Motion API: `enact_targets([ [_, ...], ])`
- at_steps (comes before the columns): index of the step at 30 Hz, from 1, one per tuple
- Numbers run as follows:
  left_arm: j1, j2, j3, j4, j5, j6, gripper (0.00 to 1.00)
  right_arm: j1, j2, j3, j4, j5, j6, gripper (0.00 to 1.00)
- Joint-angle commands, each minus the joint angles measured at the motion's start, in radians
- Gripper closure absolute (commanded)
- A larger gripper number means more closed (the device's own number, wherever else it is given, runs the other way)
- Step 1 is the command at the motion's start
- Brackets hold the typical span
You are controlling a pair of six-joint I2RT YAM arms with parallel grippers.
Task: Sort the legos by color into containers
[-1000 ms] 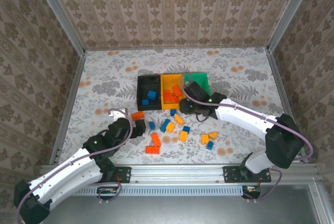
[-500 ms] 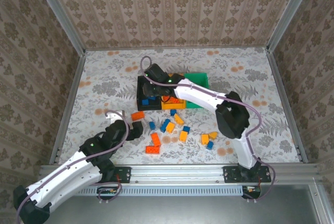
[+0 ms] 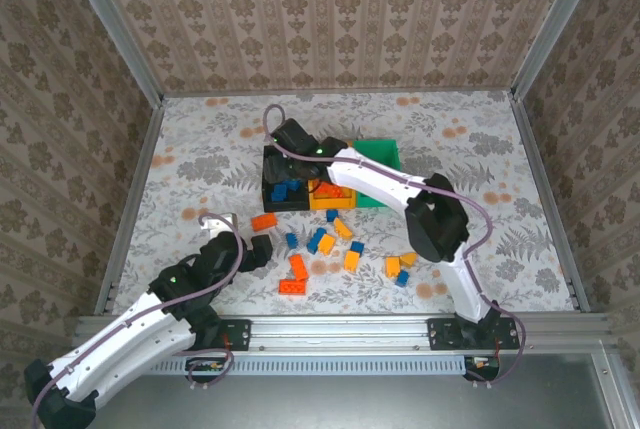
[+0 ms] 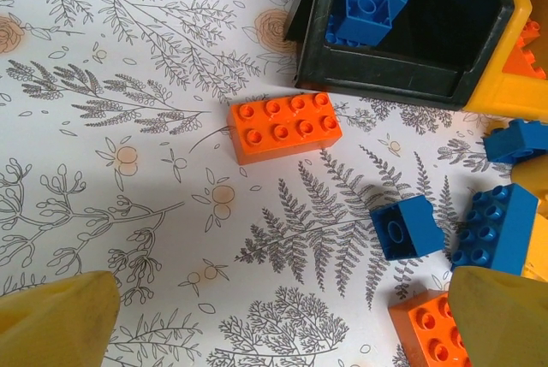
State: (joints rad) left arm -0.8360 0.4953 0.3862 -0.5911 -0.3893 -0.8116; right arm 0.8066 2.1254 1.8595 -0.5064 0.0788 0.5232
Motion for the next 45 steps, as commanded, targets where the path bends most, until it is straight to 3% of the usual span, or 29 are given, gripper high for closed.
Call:
enact_targets([
  [1,0.008,0.008,0.005,0.045,0.022,0.033,0.00,-0.004,-0.180,-0.144,0.058,0.035,0.023,0.34],
  [6,0.026,0.132,0.039,0.151,0.093,0.082,0.00,-0.011,-0.386,-0.425,0.118,0.075,0.050,0.34],
  [13,0.062,0.496,0.157,0.267,0.316,0.144,0.01,-0.033,-0.608,-0.719,0.130,0.101,0.086,0.33],
  [21,0.055,0.778,0.224,0.357,0.348,0.189,0.08,-0.051,-0.765,-0.905,0.157,0.114,0.121,0.33],
  [30,0.060,0.937,0.264,0.409,0.348,0.192,0.29,-0.060,-0.831,-0.946,0.161,0.124,0.120,0.33],
  [34,0.059,0.977,0.268,0.432,0.360,0.187,0.44,-0.062,-0.842,-0.956,0.162,0.124,0.121,0.33],
  [40,0.048,0.946,0.251,0.409,0.353,0.179,0.72,-0.068,-0.855,-0.970,0.168,0.125,0.126,0.33],
  [45,0.034,0.840,0.227,0.353,0.332,0.164,0.84,-0.076,-0.863,-0.978,0.172,0.127,0.132,0.33],
])
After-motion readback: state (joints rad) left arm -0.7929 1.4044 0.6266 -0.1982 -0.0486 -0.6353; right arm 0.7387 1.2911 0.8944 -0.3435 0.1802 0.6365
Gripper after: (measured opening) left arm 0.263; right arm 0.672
